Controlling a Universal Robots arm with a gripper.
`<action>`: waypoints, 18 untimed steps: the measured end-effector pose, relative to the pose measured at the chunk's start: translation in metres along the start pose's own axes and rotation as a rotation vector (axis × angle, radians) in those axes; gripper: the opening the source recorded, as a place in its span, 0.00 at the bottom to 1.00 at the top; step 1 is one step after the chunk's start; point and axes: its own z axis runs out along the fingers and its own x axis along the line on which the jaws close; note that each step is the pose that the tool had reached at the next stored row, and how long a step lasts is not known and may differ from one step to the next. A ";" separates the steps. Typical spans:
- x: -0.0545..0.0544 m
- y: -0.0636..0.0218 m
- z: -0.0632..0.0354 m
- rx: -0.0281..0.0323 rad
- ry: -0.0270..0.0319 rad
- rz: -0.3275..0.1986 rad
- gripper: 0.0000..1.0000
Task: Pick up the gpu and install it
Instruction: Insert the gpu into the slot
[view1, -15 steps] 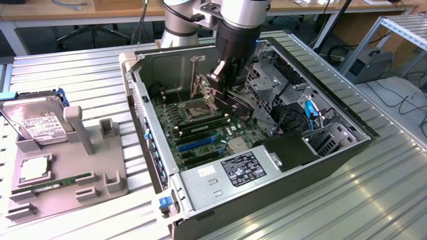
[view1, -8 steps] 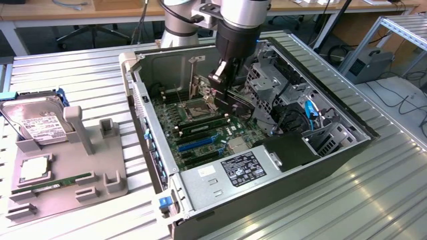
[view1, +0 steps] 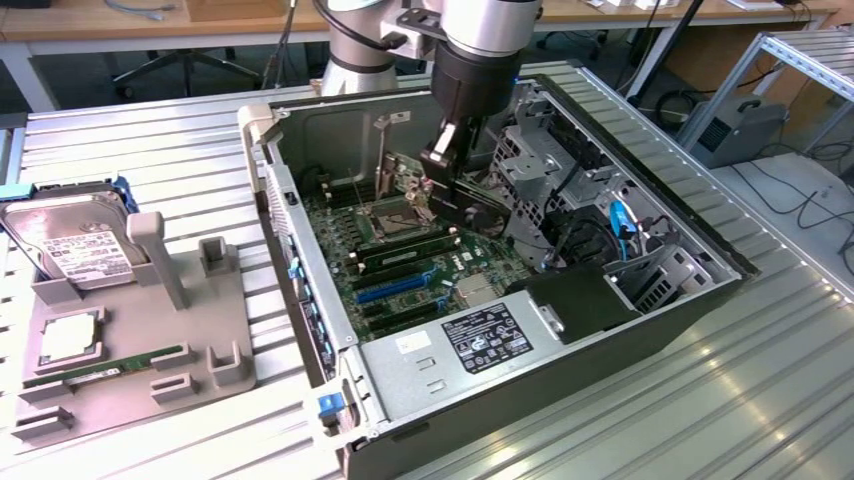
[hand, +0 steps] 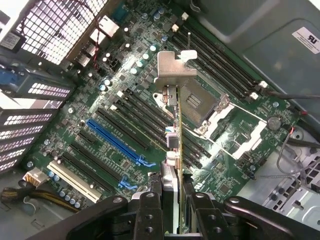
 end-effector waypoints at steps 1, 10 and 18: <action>0.000 0.0000 0.0000 -0.0003 0.0000 -0.010 0.27; 0.000 0.0000 0.0000 -0.0021 -0.0002 -0.075 0.27; 0.000 0.0000 0.0000 -0.0034 -0.0004 -0.122 0.27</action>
